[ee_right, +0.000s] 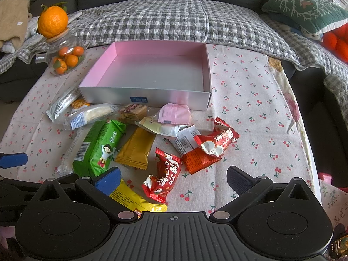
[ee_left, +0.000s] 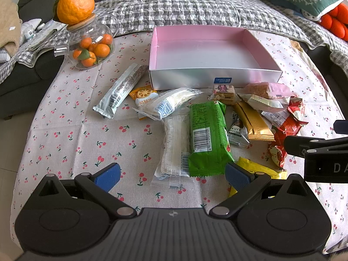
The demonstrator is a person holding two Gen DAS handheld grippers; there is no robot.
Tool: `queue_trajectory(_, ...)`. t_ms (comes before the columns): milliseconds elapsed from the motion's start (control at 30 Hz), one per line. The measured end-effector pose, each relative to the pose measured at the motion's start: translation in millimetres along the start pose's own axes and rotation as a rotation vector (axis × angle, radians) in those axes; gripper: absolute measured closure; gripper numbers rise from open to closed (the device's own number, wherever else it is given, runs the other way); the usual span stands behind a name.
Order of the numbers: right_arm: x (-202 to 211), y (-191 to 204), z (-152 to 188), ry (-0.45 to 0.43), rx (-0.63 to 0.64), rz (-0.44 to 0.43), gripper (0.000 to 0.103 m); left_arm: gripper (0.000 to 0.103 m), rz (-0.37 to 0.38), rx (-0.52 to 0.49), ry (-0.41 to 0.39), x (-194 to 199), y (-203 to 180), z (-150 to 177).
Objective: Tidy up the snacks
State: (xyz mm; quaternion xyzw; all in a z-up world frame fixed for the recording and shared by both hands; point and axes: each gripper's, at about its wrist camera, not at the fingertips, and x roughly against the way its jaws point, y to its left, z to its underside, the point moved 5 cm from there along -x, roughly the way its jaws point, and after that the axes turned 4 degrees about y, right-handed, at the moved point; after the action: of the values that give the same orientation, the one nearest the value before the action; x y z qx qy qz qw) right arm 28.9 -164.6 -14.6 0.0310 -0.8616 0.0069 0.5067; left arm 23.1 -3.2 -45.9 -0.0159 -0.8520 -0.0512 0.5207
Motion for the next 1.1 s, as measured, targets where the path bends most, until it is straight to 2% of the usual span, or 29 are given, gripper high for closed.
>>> queue_trajectory(333, -0.2, -4.3, -0.5, -0.002, -0.009, 0.030, 0.000, 0.000, -0.016, -0.010, -0.012, 0.2, 3.6, -0.8)
queue_trajectory(533, 5.3, -24.5, -7.0, -0.005, -0.101, -0.009, 0.000, 0.000, -0.015, -0.054, -0.048, 3.9, 9.5, -6.8)
queue_trajectory(700, 7.8, -34.0, -19.4, 0.047, -0.175, -0.089, 0.000, 0.000, 0.089, -0.085, -0.030, 6.5, 14.2, -18.4)
queue_trajectory(800, 12.9, -35.1, -24.8, 0.036, -0.185, -0.125, 0.000, 0.001, 0.136, -0.081, -0.027, 7.6, 18.7, -28.3)
queue_trajectory(900, 8.1, -36.6, -29.8, 0.094, -0.245, -0.204, 0.000, 0.001, 0.191, -0.085, -0.025, 9.3, 24.2, -39.9)
queue_trajectory(967, 4.4, -38.9, -33.4, 0.123, -0.289, -0.255, 0.000, 0.001, 0.215, -0.078, -0.018, 7.8, 29.2, -46.6)
queue_trajectory(1100, -0.5, -41.0, -41.6, 0.132, -0.326, -0.279, 0.000, 0.001, 0.237, -0.050, -0.024, 2.6, 41.1, -58.1)
